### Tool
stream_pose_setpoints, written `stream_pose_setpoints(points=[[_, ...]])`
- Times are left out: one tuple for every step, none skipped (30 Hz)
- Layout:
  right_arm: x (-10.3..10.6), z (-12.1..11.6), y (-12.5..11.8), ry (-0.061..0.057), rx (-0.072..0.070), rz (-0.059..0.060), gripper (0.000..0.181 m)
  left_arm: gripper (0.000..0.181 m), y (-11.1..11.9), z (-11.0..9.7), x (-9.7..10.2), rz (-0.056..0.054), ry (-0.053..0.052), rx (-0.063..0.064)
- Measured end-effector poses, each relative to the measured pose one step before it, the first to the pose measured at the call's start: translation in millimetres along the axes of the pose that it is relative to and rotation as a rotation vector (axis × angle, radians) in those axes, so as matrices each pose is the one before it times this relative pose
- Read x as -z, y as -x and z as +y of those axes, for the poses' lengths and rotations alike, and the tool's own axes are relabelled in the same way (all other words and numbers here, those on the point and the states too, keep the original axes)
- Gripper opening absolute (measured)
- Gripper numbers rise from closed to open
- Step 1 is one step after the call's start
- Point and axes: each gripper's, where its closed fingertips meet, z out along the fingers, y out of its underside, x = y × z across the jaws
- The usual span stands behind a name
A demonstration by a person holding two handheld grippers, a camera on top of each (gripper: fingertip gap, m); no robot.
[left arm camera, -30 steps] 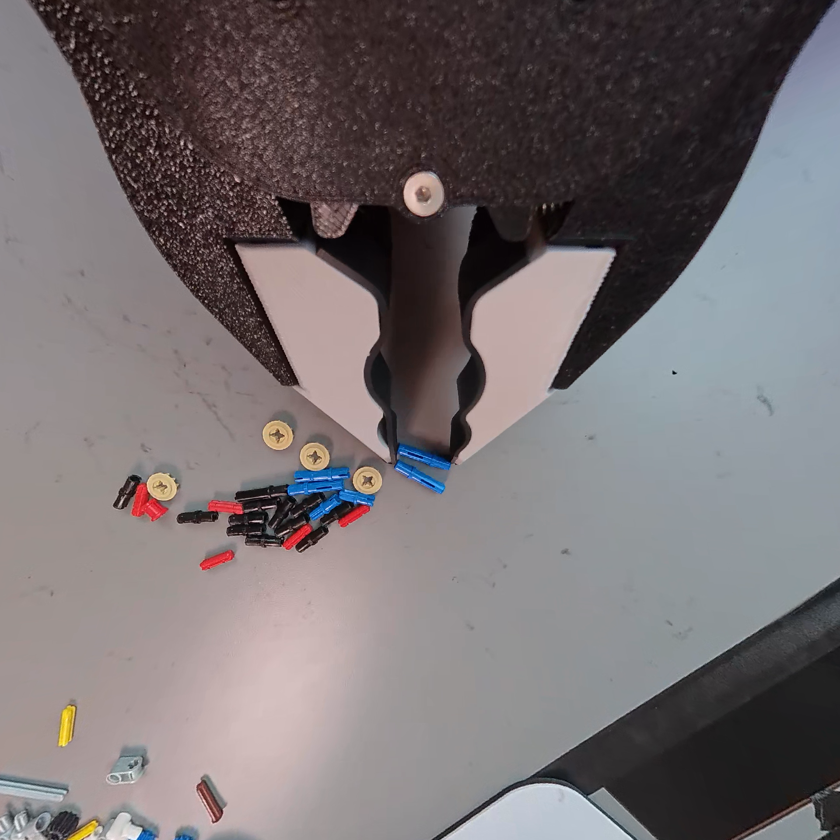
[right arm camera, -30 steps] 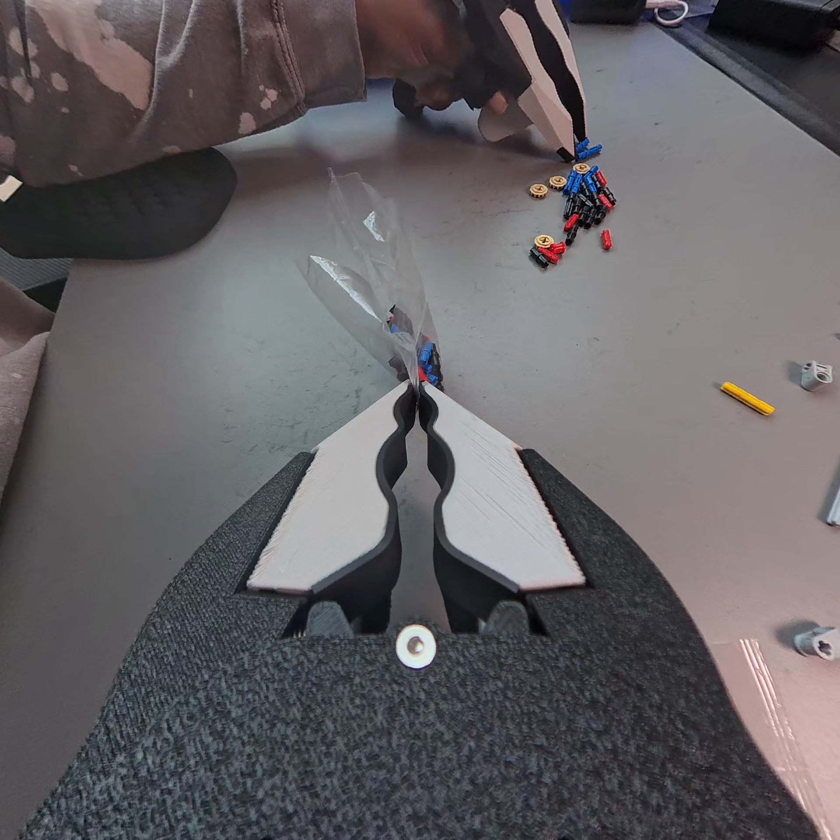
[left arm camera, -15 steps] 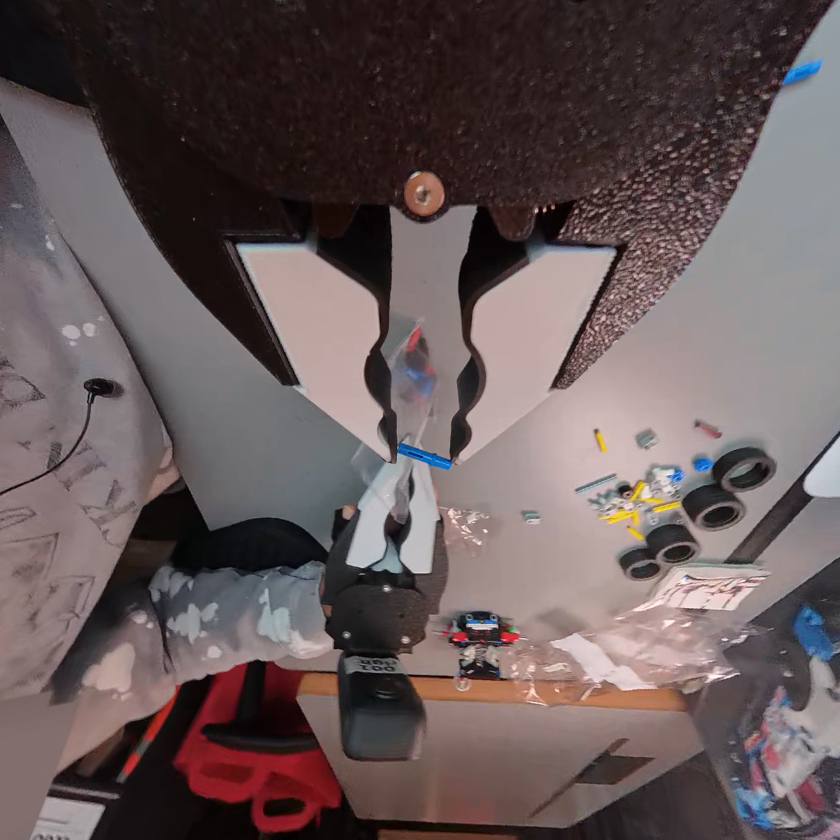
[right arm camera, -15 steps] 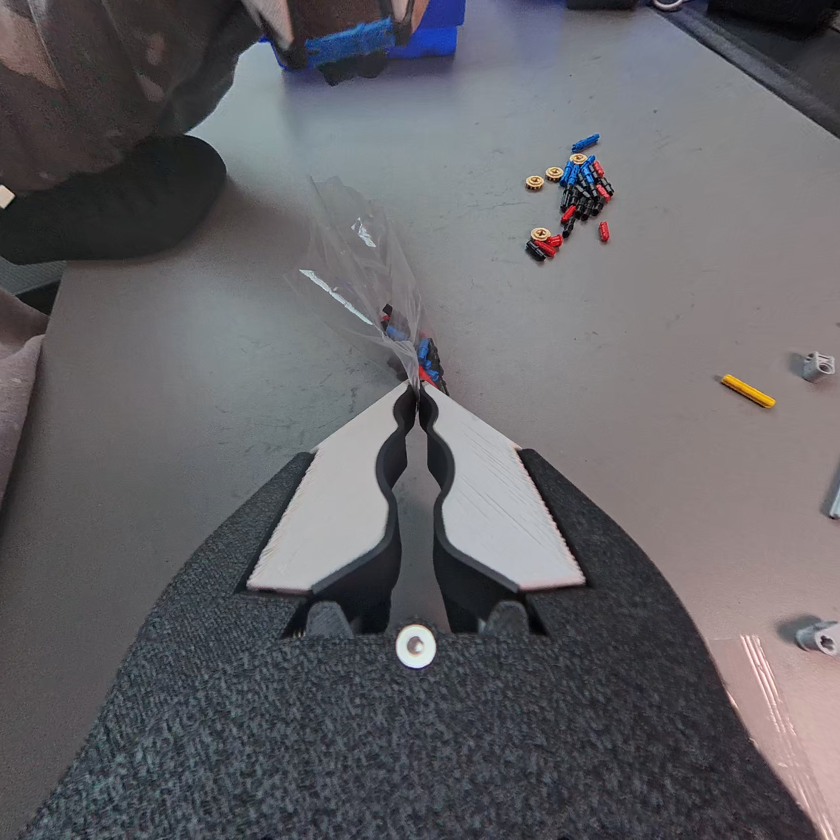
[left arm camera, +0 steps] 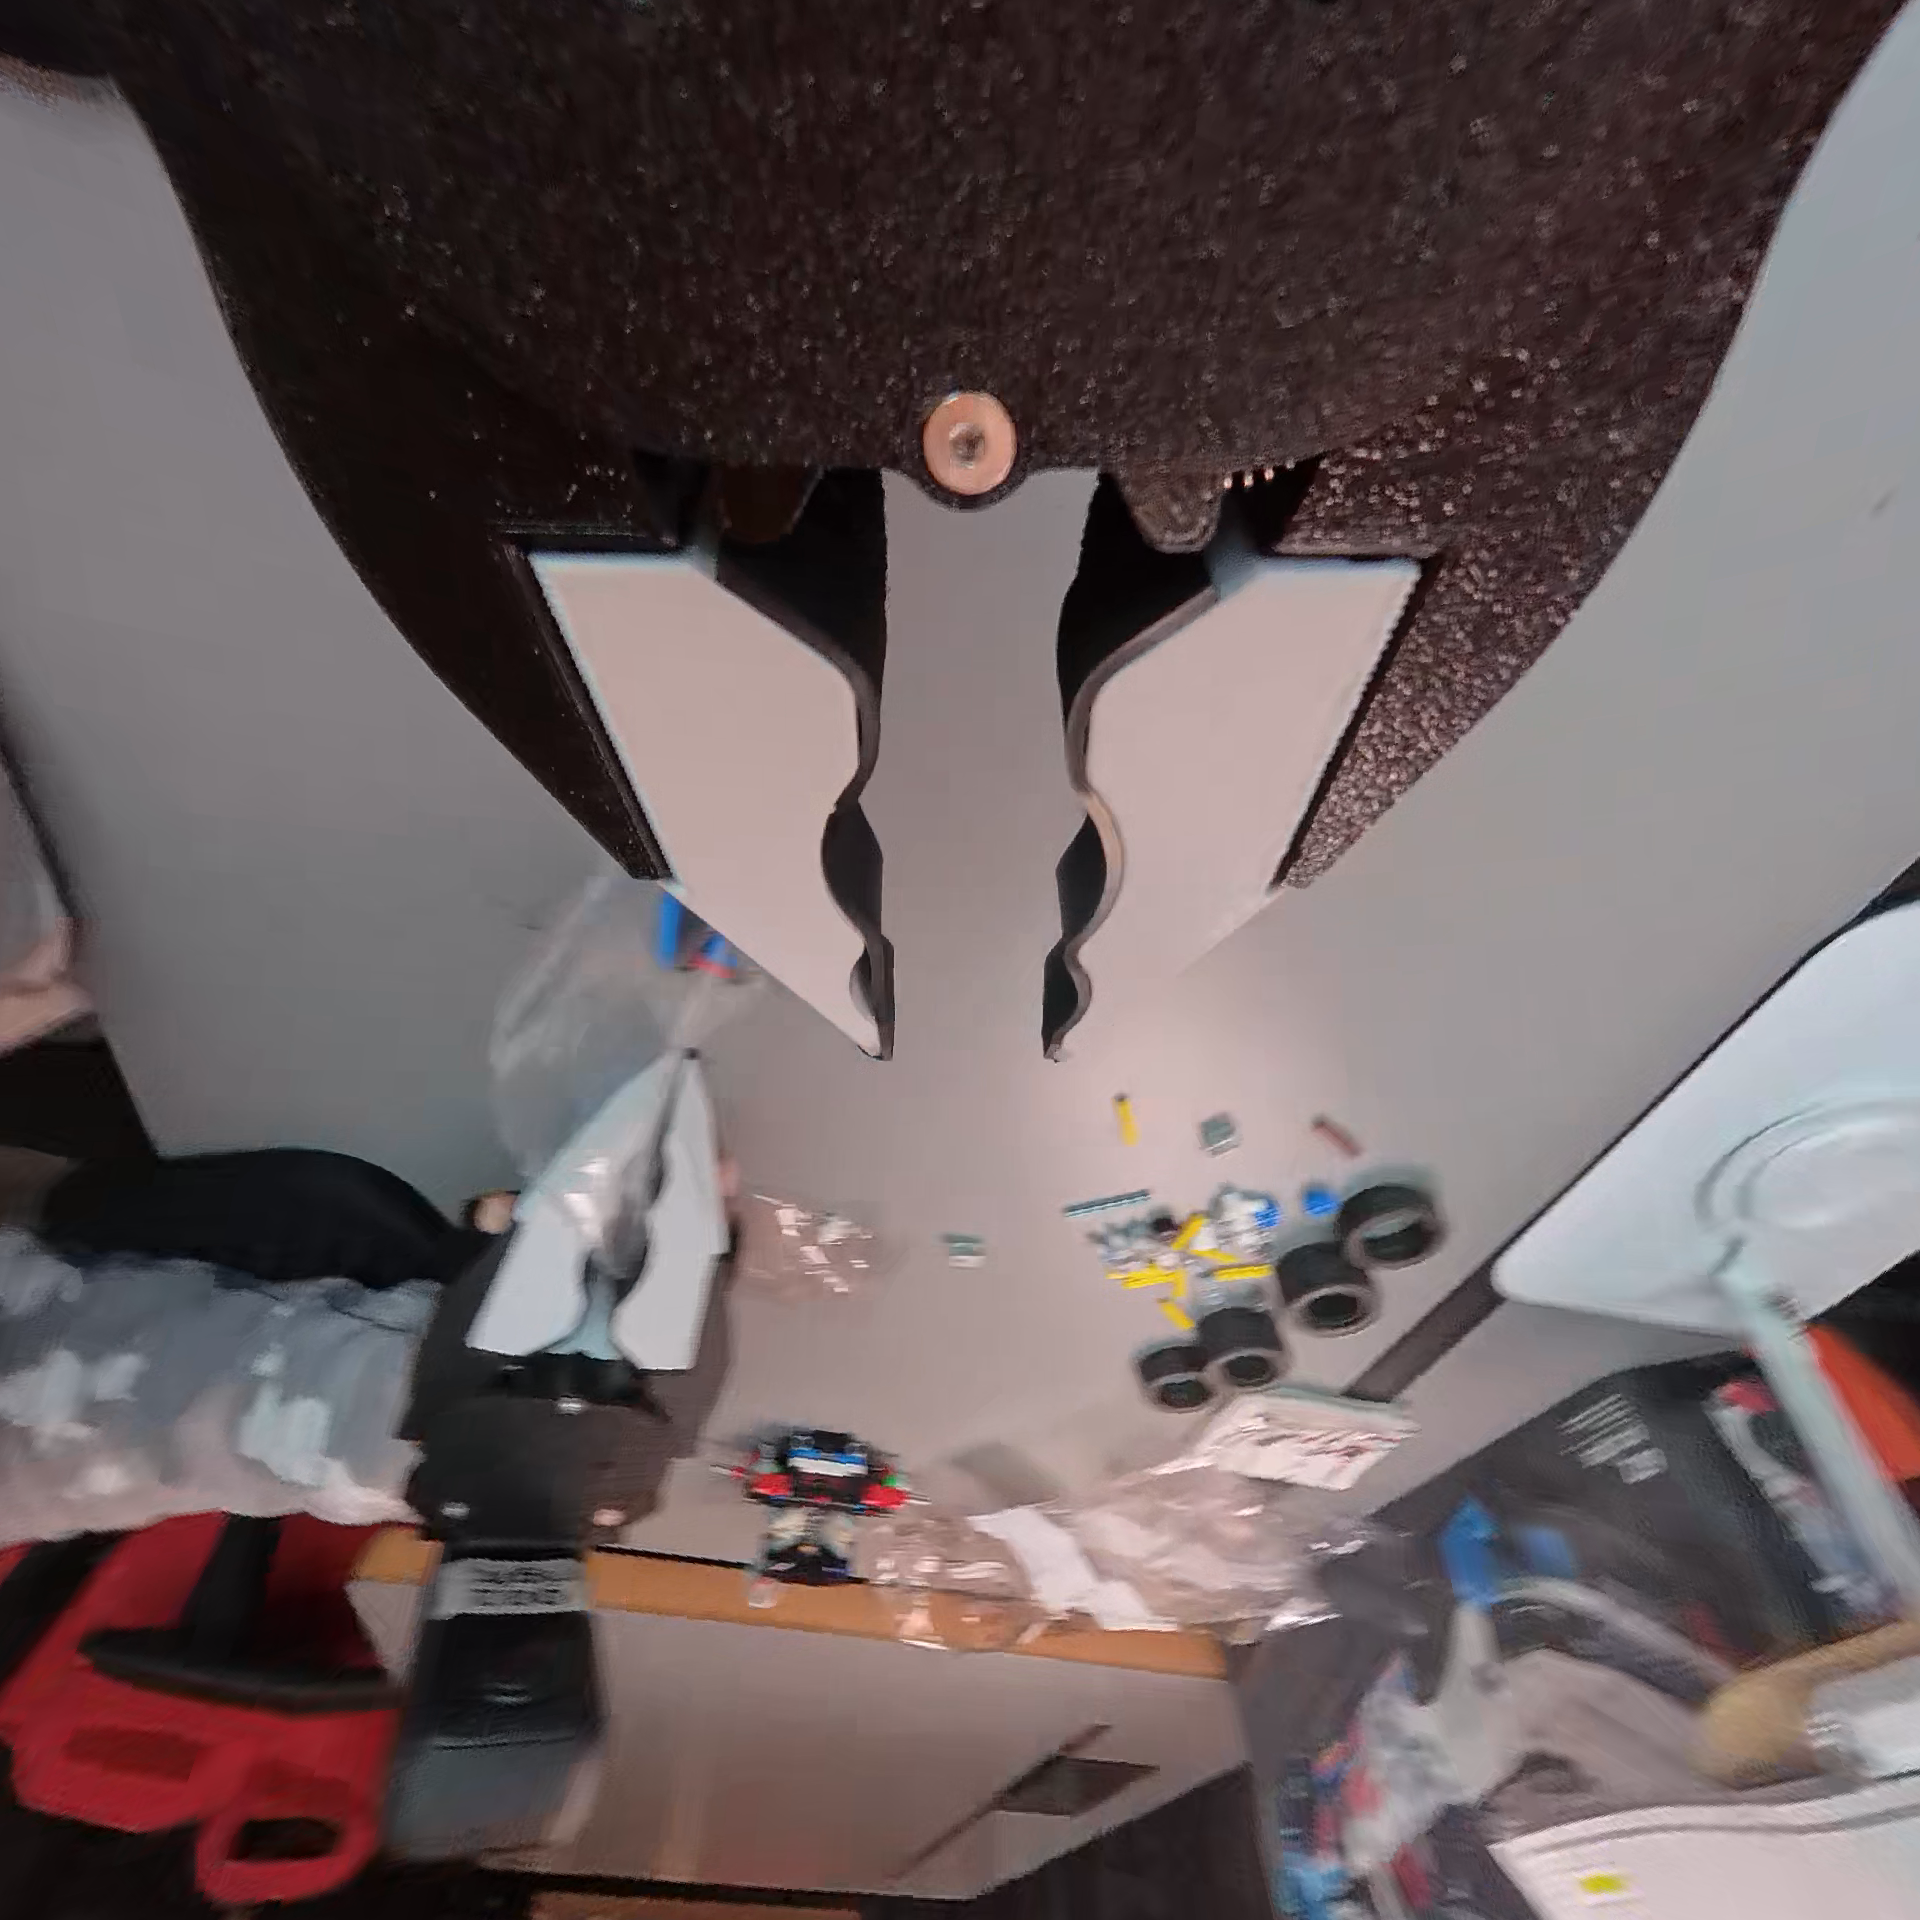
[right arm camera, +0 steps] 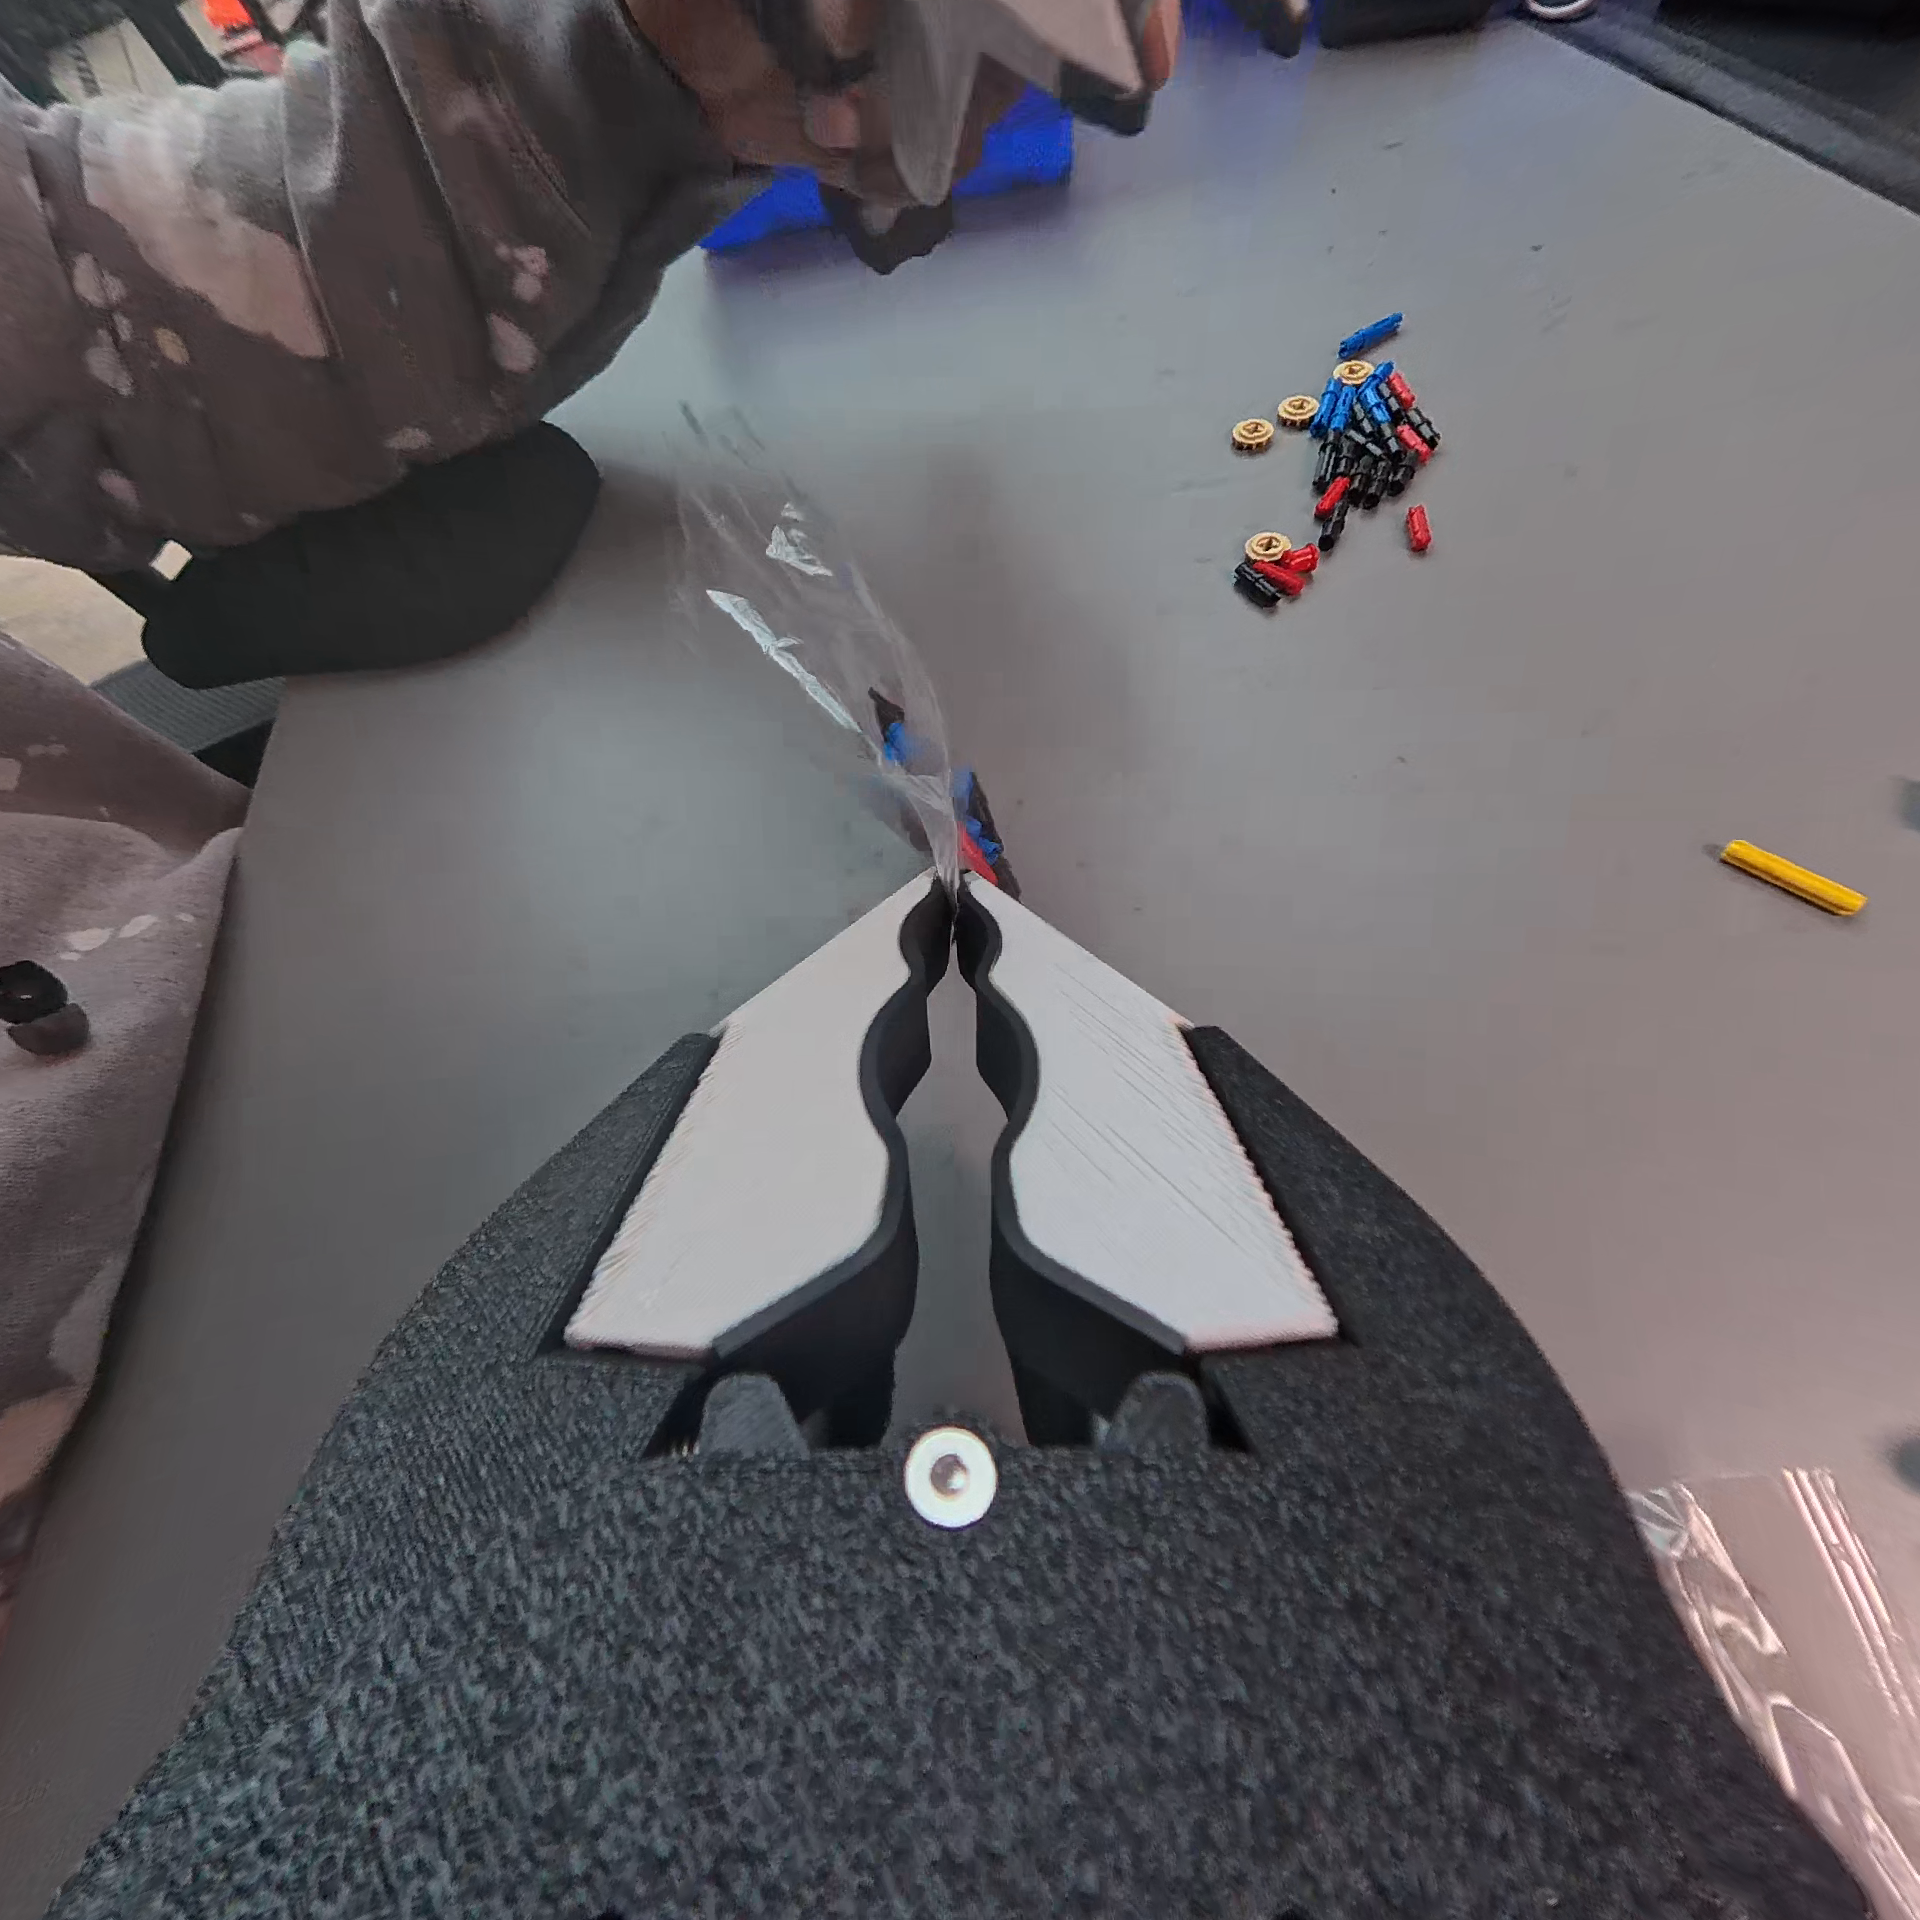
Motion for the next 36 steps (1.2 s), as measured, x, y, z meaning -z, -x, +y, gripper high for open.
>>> stream_pose_setpoints(points=[[-0.29, 0.31, 0.58, 0.0018, -0.0146, -0.0069, 0.000, 0.028, 26.95, 8.93, 7.36, -0.0957, 0.0085, 0.0545], [-0.33, 0.91, 0.03, 0.0060, -0.0201, -0.0041, 0.000, 0.028, 26.92, 11.22, 5.82, -0.0920, 0.0232, 0.0522], [-0.40, 0.99, -0.23, 0.0075, -0.0269, -0.0046, 0.000, 0.028, 24.24, 12.07, 3.68, -0.0772, 0.0307, 0.0421], [-0.18, 1.04, -0.10, 0.0067, -0.0234, -0.0052, 0.000, 0.028, 20.66, 11.87, 1.90, -0.0639, 0.0330, 0.0356], [0.00, 1.70, -0.65, 0.0106, -0.0187, -0.0010, 0.000, 0.028, 18.23, 11.06, 0.22, -0.0596, 0.0353, 0.0364], [0.12, 1.92, -1.51, 0.0139, -0.0170, 0.0041, 0.000, 0.028, 13.82, 9.26, -1.43, -0.0438, 0.0332, 0.0388], [0.60, 0.36, -1.45, 0.0062, -0.0235, 0.0047, 0.000, 0.028, 7.65, 6.15, -2.44, -0.0158, 0.0202, 0.0378], [1.03, -1.10, -1.63, 0.0000, -0.0341, 0.0049, 0.000, 0.028, 3.14, 2.86, -2.90, 0.0013, 0.0057, 0.0309], [1.26, -1.19, -0.56, -0.0007, -0.0260, 0.0010, 0.000, 0.028, 2.15, 2.06, -3.17, -0.0016, 0.0066, 0.0222], [1.37, -0.35, -1.28, 0.0043, -0.0157, 0.0088, 0.000, 0.028, 3.05, 2.52, -3.56, -0.0126, 0.0156, 0.0114], [1.35, 0.31, -1.29, 0.0069, -0.0053, 0.0127, 0.000, 0.028, 2.73, 2.27, -3.82, -0.0146, 0.0173, -0.0002], [1.27, 0.39, -1.04, 0.0070, -0.0057, 0.0131, 0.000, 0.028, 2.16, 1.84, -3.83, -0.0140, 0.0150, -0.0035], [1.23, 0.20, -0.43, 0.0039, -0.0119, 0.0072, 0.000, 0.028, 1.67, 1.79, -3.85, -0.0115, 0.0157, -0.0009], [1.05, -0.06, 0.43, 0.0018, -0.0125, 0.0005, 0.000, 0.028, 0.82, 2.00, -3.88, -0.0078, 0.0176, 0.0006], [0.72, 0.37, 0.46, 0.0018, -0.0080, -0.0020, 0.000, 0.028, 1.11, 2.01, -3.53, -0.0114, 0.0166, -0.0008], [0.38, 0.71, -0.22, 0.0026, -0.0050, -0.0007, 0.000, 0.028, 0.95, 1.94, -3.14, -0.0112, 0.0154, -0.0050], [0.04, 0.36, 0.40, -0.0006, 0.0011, -0.0056, 0.000, 0.028, 0.92, 2.34, -2.69, -0.0125, 0.0179, -0.0060], [-0.16, 0.20, 1.19, -0.0026, 0.0084, -0.0105, 0.000, 0.026, 1.85, 2.45, -2.47, -0.0182, 0.0183, -0.0073], [-0.31, 0.54, 1.01, 0.0003, 0.0086, -0.0085, 0.000, 0.025, 1.54, 1.53, -1.70, -0.0176, 0.0116, -0.0128], [-0.57, 0.67, 0.53, 0.0021, 0.0060, -0.0054, 0.000, 0.021, 0.95, 0.54, -0.76, -0.0144, 0.0052, -0.0191], [-0.40, 0.27, 1.10, -0.0004, 0.0082, -0.0073, 0.000, 0.016, -0.32, 0.24, 0.06, -0.0041, 0.0042, -0.0182], [-0.48, 0.39, 1.02, 0.0010, 0.0063, -0.0069, 0.000, 0.012, -0.89, 0.02, 0.11, 0.0024, 0.0028, -0.0089], [-0.37, 0.26, 0.72, 0.0001, 0.0047, -0.0058, 0.000, 0.007, 0.11, 0.17, 0.16, -0.0039, 0.0003, -0.0084], [-0.12, 0.29, 0.54, -0.0001, 0.0025, -0.0051, 0.000, 0.006, 0.49, 0.29, 0.51, -0.0054, -0.0006, -0.0145], [-0.09, 0.28, 0.00, 0.0000, -0.0032, -0.0030, 0.000, 0.005, -0.06, 0.35, 0.84, -0.0011, -0.0001, -0.0142], [0.26, -0.03, -0.30, -0.0022, -0.0067, -0.0024, 0.000, 0.005, -0.03, -0.34, 1.64, 0.0001, -0.0054, -0.0097], [0.32, -0.38, -0.36, -0.0034, -0.0064, -0.0023, 0.000, 0.005, -0.83, -2.21, 2.64, 0.0064, -0.0158, -0.0061], [0.33, -0.36, -0.35, -0.0029, -0.0053, -0.0013, 0.000, 0.005, -2.41, -3.74, 3.86, 0.0155, -0.0228, -0.0046], [0.18, -0.02, -0.66, -0.0009, -0.0069, 0.0016, 0.000, 0.005, -4.34, -5.85, 5.18, 0.0224, -0.0316, -0.0093], [0.18, 0.06, -0.91, 0.0002, -0.0069, 0.0033, 0.000, 0.005, -8.04, -8.91, 6.83, 0.0349, -0.0437, -0.0200], [0.06, -0.09, -0.83, -0.0008, -0.0047, 0.0039, 0.000, 0.005, -13.29, -11.66, 8.02, 0.0525, -0.0518, -0.0297], [-0.04, -0.02, -0.73, -0.0005, -0.0066, 0.0021, 0.000, 0.004, -19.86, -14.11, 8.31, 0.0755, -0.0559, -0.0406], [-0.06, -0.06, -0.71, -0.0004, -0.0098, 0.0013, 0.000, 0.004, -25.69, -16.20, 7.56, 0.0928, -0.0591, -0.0493], [-0.19, -0.07, -0.67, -0.0012, -0.0102, -0.0001, 0.000, 0.004, -30.07, -17.76, 5.21, 0.1016, -0.0588, -0.0512], [-0.35, -0.15, -0.89, -0.0013, -0.0128, 0.0001, 0.000, 0.004, -31.36, -17.34, 1.36, 0.0981, -0.0448, -0.0439], [-0.46, 0.04, -1.05, -0.0013, -0.0154, -0.0006, 0.000, 0.004, -28.34, -14.09, -3.35, 0.0779, -0.0164, -0.0366]])
